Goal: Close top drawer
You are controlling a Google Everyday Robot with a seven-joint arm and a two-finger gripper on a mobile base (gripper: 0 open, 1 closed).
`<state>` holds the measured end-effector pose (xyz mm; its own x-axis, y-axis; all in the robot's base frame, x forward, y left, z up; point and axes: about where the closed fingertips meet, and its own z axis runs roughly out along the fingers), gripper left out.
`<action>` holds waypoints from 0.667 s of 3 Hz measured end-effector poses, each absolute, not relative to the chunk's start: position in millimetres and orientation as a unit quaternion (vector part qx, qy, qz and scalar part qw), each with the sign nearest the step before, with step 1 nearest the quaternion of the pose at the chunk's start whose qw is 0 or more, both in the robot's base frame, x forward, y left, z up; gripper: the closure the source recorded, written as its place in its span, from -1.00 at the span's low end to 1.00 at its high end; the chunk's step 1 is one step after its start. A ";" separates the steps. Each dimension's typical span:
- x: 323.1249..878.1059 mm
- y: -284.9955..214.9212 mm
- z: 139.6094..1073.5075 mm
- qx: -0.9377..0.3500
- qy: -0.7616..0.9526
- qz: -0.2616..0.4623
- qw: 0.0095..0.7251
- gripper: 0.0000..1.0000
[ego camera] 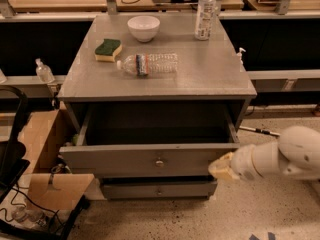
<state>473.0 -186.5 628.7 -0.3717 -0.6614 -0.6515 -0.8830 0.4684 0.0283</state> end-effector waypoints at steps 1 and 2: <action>518.4 -175.0 625.9 -0.481 0.803 0.193 0.296 1.00; 518.6 -174.9 625.9 -0.481 0.803 0.193 0.296 1.00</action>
Offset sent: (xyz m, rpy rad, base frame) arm 0.2126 0.0565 0.0216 0.0470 -0.0913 0.0266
